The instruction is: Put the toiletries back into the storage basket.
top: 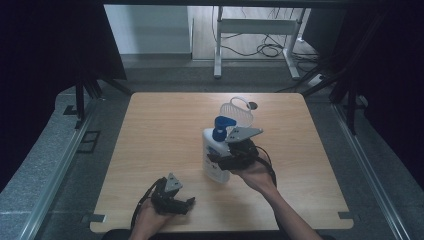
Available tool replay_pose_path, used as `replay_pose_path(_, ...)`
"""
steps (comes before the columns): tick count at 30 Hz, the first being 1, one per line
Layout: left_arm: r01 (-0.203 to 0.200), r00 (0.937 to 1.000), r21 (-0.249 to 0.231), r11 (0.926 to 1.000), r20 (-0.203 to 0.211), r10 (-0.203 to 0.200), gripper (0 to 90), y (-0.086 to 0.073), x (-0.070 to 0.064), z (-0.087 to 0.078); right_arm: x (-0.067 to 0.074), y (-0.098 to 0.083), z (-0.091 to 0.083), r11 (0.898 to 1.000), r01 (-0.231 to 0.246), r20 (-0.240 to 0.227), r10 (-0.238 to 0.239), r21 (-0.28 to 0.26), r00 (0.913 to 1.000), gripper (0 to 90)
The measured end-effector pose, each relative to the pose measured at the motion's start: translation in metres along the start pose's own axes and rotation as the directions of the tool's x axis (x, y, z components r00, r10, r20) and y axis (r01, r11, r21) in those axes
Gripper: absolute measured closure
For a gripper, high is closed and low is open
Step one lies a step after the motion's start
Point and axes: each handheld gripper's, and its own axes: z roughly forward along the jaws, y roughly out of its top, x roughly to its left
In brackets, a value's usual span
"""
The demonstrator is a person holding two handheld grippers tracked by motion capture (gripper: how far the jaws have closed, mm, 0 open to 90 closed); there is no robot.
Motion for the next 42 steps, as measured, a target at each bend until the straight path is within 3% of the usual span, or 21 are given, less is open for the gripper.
replay_pose_path(24, 0.003, 1.0000, 0.000, 1.0000, -0.001, -0.003, 11.6, 0.001, 0.000, 0.001, -0.050, 0.032, -0.019, 0.999, -0.037, 0.006, 0.037, -0.024, 0.9993, 36.8)
replay_pose_path(32, 0.006, 1.0000, -0.002, 1.0000, 0.000, -0.006, 11.6, 0.001, -0.001, 0.001, -0.065, 0.047, -0.025, 0.999, -0.026, 0.034, 0.027, -0.034, 0.9991, 36.9)
replay_pose_path(42, 0.007, 1.0000, -0.003, 1.0000, -0.001, -0.007, 11.6, 0.001, -0.001, 0.001, -0.080, 0.061, -0.025, 0.999, -0.007, 0.034, 0.009, -0.046, 0.9994, 37.0)
